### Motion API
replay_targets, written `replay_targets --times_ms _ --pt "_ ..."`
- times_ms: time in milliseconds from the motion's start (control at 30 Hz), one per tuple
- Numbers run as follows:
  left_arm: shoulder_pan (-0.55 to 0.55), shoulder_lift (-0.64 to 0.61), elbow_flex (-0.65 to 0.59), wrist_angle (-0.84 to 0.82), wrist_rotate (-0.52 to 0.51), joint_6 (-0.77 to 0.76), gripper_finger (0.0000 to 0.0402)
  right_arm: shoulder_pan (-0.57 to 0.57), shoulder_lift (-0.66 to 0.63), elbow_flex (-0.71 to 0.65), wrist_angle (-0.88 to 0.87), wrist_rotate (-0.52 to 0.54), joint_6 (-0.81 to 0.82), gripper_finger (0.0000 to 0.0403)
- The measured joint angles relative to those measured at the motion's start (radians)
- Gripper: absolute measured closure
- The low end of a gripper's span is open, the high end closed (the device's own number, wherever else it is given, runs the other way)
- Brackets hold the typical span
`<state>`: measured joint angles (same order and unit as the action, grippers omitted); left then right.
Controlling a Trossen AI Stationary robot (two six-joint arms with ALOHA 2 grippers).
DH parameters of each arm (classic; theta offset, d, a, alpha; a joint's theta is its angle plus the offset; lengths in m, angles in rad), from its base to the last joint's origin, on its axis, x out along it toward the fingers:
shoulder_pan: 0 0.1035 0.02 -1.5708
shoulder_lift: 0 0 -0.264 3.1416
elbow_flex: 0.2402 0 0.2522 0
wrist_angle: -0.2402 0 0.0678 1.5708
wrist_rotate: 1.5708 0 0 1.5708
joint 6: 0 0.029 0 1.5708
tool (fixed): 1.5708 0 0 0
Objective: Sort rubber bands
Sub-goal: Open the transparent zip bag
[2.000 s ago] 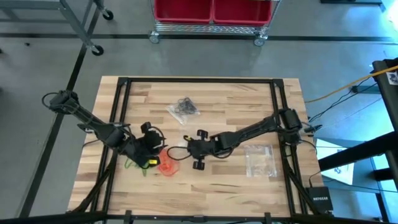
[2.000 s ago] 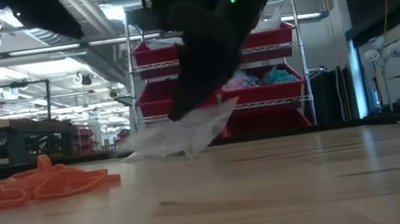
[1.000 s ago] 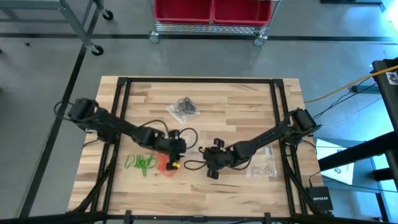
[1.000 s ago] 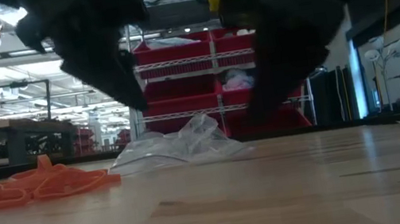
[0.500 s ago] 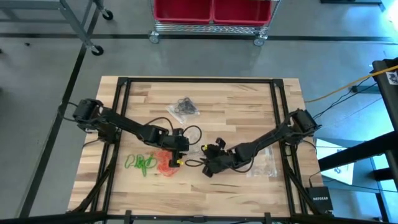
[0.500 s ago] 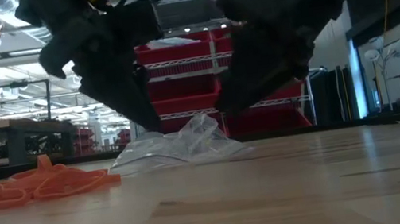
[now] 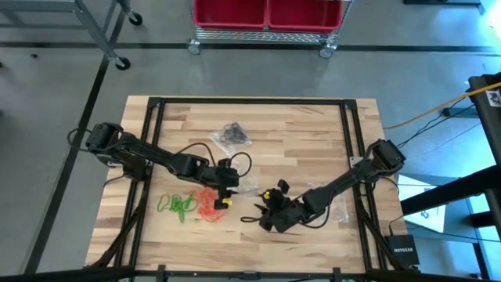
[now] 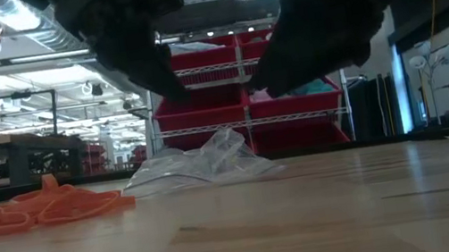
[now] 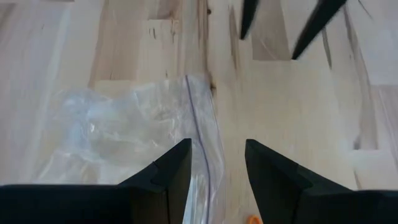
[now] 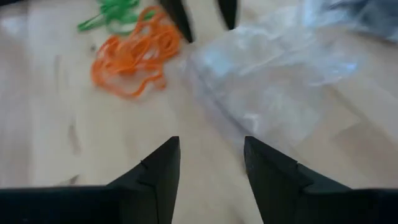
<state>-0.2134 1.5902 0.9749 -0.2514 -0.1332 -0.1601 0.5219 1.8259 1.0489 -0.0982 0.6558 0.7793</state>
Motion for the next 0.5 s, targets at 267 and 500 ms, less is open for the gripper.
replay_targets --times_ms 267,500 --pt "-0.007 0.0 0.001 -0.001 -0.001 0.003 0.0259 -0.014 0.0 0.0 0.012 0.035 -0.002 0.0233" --pt "0.099 0.012 0.001 -0.006 0.171 -0.189 0.0259 -0.014 0.023 0.0 0.088 0.049 0.0 0.0233"
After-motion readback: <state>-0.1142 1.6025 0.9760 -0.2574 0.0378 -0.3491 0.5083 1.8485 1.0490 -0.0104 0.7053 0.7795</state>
